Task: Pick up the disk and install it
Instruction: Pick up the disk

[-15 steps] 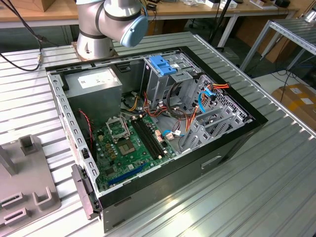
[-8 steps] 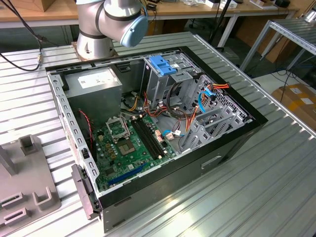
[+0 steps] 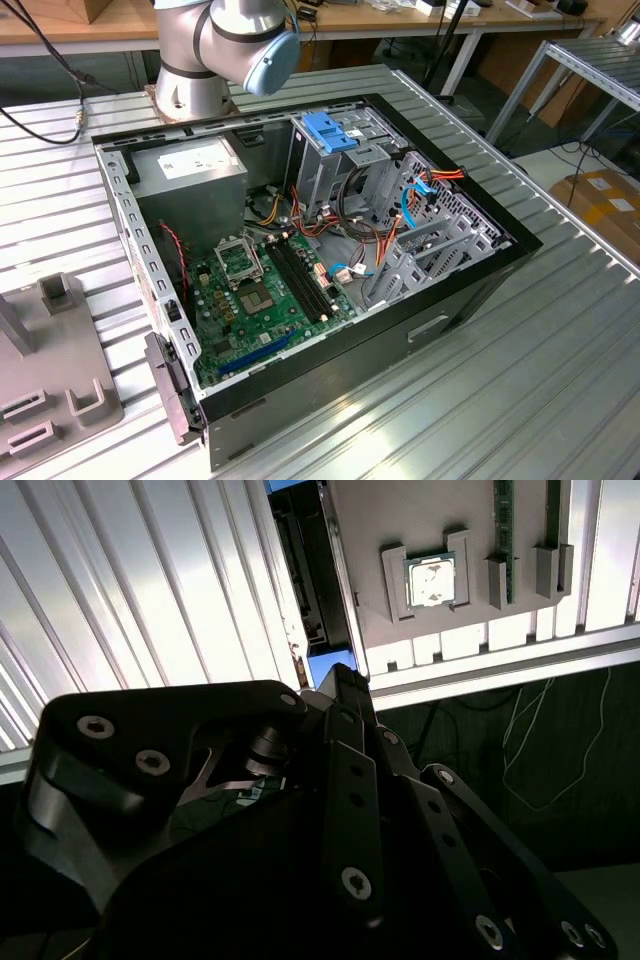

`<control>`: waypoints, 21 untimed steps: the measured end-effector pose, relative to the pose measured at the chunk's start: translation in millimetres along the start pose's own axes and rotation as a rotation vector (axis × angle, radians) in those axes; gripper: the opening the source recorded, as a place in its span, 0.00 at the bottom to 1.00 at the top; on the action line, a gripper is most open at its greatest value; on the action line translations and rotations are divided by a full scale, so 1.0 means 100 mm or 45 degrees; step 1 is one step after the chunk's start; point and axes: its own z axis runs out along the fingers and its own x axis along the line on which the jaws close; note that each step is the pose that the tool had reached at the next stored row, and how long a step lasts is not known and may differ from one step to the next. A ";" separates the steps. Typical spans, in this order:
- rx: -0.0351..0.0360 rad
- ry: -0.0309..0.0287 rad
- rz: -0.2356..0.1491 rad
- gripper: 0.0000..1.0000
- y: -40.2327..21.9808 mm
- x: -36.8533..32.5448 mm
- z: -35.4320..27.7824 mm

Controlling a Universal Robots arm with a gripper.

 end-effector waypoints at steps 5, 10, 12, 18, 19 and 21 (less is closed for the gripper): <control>0.0001 -0.0002 -0.003 0.11 0.000 0.000 0.000; 0.0006 -0.0017 -0.050 0.11 0.000 0.000 0.000; 0.0009 -0.0026 -0.071 0.11 0.000 0.000 0.000; 0.0018 -0.0049 -0.137 0.11 0.000 0.000 0.000; 0.0019 -0.0050 -0.141 0.11 0.000 0.000 0.000; 0.0019 -0.0049 -0.141 0.11 0.000 0.000 0.000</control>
